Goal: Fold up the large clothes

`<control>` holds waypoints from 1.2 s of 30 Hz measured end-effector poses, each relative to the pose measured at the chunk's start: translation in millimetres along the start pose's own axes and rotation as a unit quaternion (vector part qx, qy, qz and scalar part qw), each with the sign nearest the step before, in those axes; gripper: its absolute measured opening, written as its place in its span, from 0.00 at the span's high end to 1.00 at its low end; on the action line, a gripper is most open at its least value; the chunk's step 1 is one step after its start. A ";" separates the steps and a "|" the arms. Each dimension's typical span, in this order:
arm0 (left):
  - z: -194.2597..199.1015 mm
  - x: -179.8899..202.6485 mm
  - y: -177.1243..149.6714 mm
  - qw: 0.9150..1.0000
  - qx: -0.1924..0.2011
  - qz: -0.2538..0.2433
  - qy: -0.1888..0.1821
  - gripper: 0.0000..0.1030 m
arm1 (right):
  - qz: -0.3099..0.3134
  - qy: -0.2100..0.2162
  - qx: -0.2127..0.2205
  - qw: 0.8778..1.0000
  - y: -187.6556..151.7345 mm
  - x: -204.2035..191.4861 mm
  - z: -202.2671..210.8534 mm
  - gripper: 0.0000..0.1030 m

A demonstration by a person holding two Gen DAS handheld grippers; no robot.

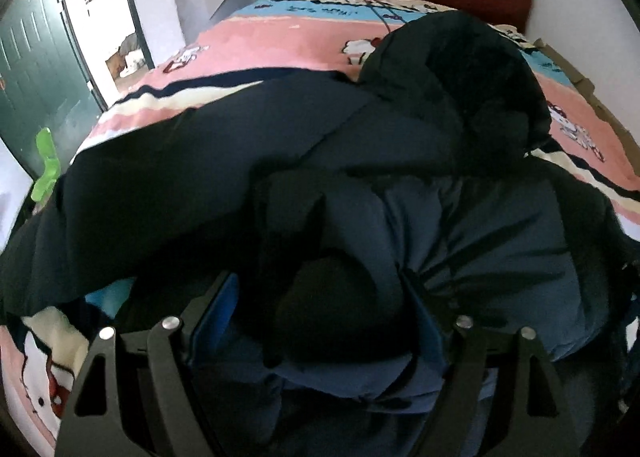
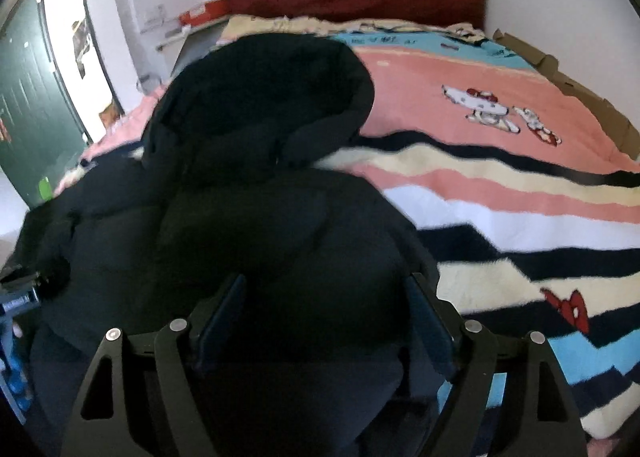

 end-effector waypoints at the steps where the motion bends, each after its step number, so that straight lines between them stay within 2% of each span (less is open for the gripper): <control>1: 5.5 -2.1 -0.7 1.000 0.004 0.002 -0.002 0.22 | 0.000 -0.004 -0.010 1.000 -3.9 0.3 -4.8 0.22; 5: 34.9 -18.3 -5.7 1.000 0.025 0.016 -0.010 0.22 | -0.007 -0.011 -0.014 1.000 -10.1 -2.1 6.4 0.22; 11: 94.4 -63.2 -23.6 0.998 0.061 0.028 -0.013 0.22 | 0.016 -0.009 0.015 1.000 -17.1 -32.5 62.8 0.22; 19: 157.9 -169.4 -79.1 0.994 0.072 0.075 -0.013 0.22 | 0.053 -0.004 0.053 0.997 -36.2 -91.2 144.5 0.22; 23: 165.5 -220.3 -107.9 0.991 0.069 0.113 -0.027 0.22 | 0.059 0.002 0.066 0.996 -46.6 -115.7 169.8 0.22; 27: 163.2 -275.3 -136.0 0.983 0.066 0.166 -0.034 0.22 | 0.070 0.006 0.071 0.995 -59.0 -140.2 183.4 0.22; 33: 135.9 -327.9 -171.4 0.975 0.045 0.212 -0.039 0.22 | 0.072 0.000 0.058 0.996 -74.4 -158.1 176.7 0.22; 36: 119.1 -345.8 -176.4 0.969 0.042 0.235 -0.058 0.22 | 0.062 -0.009 0.045 0.997 -77.3 -156.3 166.5 0.22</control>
Point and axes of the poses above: each gripper's, at about its wrist camera, not at the fingertips, and z roughly against the way its jaws point, x to its right, y to its top, the point moved 6 cm from there along -z, roughly the way its jaws point, and after that the axes turned 7 degrees about -x, right-handed, at the moved point
